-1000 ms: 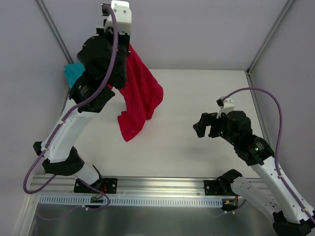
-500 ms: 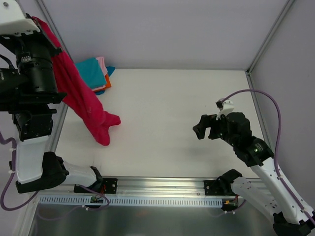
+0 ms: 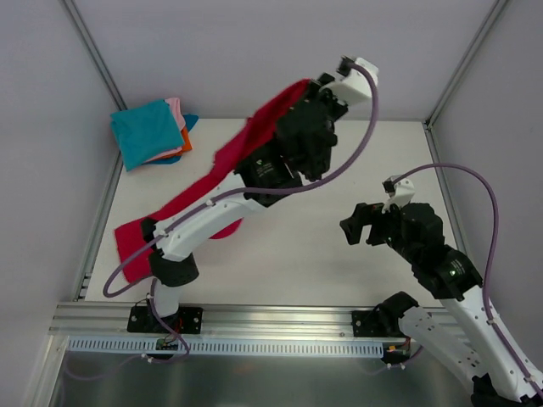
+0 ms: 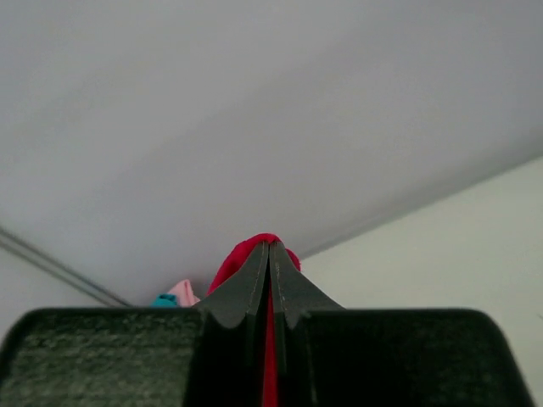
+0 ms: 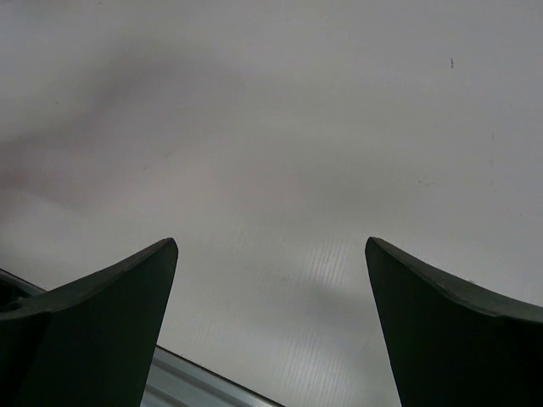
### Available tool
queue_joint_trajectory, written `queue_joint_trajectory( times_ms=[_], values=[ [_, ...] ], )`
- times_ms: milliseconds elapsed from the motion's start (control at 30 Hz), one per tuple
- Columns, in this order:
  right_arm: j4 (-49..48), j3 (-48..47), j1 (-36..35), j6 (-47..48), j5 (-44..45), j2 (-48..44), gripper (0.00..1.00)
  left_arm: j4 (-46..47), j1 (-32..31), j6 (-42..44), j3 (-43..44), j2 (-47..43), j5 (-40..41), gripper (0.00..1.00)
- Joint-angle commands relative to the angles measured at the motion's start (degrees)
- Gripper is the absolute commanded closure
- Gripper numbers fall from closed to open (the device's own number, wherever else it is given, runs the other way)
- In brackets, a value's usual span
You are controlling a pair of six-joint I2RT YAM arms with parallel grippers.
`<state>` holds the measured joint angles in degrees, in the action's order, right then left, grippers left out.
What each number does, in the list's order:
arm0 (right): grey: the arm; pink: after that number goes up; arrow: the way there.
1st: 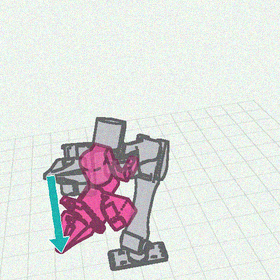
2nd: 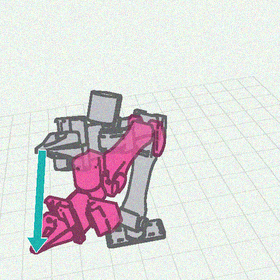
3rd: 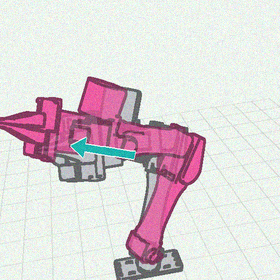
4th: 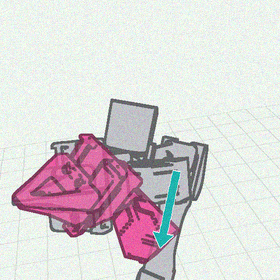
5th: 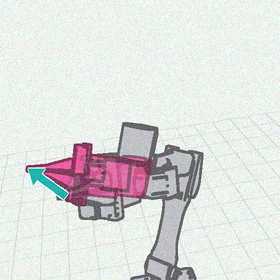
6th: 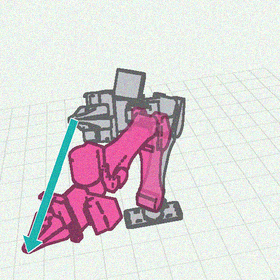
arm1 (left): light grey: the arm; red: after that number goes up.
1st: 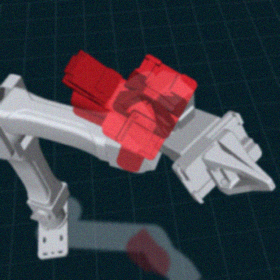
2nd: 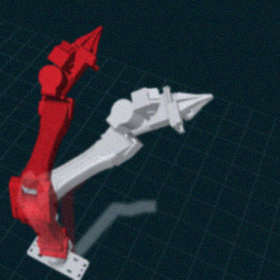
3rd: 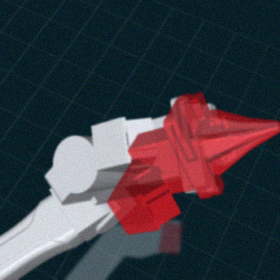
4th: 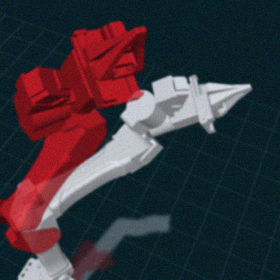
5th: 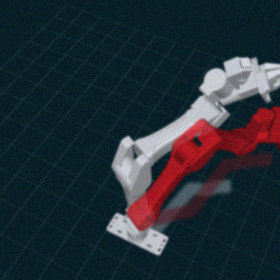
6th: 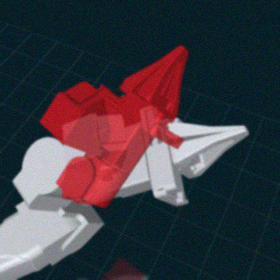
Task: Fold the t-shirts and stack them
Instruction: Flatten out the tshirt
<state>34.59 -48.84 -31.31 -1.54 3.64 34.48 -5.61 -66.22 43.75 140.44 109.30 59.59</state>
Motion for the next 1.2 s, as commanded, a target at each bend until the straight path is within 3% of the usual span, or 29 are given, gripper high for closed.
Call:
queue_joint_trajectory(
  times_ms=[0, 200, 400, 433, 467, 500, 633, 733, 800, 833, 933, 1167],
  values=[
    [1.44, -0.11, 0.2, 1.1, 4.78, -1.87, 0.0, -9.11, -1.02, -15.47, 0.81, -1.98, -5.96, 1.0],
    [2.67, -0.82, 0.28, 2.67, 10.86, -4.68, 0.01, -18.82, -1.02, -32.2, -7.2, 0.47, -13.88, 1.0],
    [4.78, -1.96, 0.28, 4.18, 13.14, -4.77, 0.01, -17.95, -1.02, -34.17, -8.16, 2.94, -20.56, 1.0],
    [4.7, -1.96, 0.37, 4.18, 13.41, -5.12, 0.0, -17.51, -1.02, -34.08, -8.69, 3.03, -21.09, 0.75],
    [4.79, -1.96, 0.29, 4.09, 13.67, -5.21, 0.01, -16.9, -1.02, -34.08, -10.26, 3.03, -21.44, 0.34],
    [4.79, -1.96, 0.28, 4.0, 13.94, -5.39, 0.01, -16.55, -1.02, -34.43, -11.58, 2.42, -21.1, 0.03],
    [4.7, -1.7, 0.28, 4.18, 14.11, -5.3, 0.01, -13.3, -1.11, -37.33, -24.2, -2.32, -15.31, 0.01],
    [4.7, -1.61, 0.28, 4.53, 14.47, -4.69, 0.0, -9.96, -1.11, -41.27, -33.27, -9.34, -14.6, 0.01],
    [4.26, -1.61, 0.28, 4.79, 15.08, -3.72, 0.0, -6.63, -1.11, -46.18, -46.25, -15.13, -14.24, 0.01],
    [4.0, -1.7, 0.28, 4.88, 15.08, -3.72, 0.0, -6.26, -1.02, -46.21, -46.31, -16.9, -14.24, 0.01],
    [3.29, -2.05, 0.37, 4.71, 14.91, -1.62, 0.0, -8.1, -1.11, -52.96, -57.08, -22.27, -13.89, 0.01],
    [0.92, -5.29, 0.2, 3.39, 3.69, 13.22, 0.0, -9.95, -3.13, -67.45, -72.05, -34.21, -8.62, 0.01]
  ],
)
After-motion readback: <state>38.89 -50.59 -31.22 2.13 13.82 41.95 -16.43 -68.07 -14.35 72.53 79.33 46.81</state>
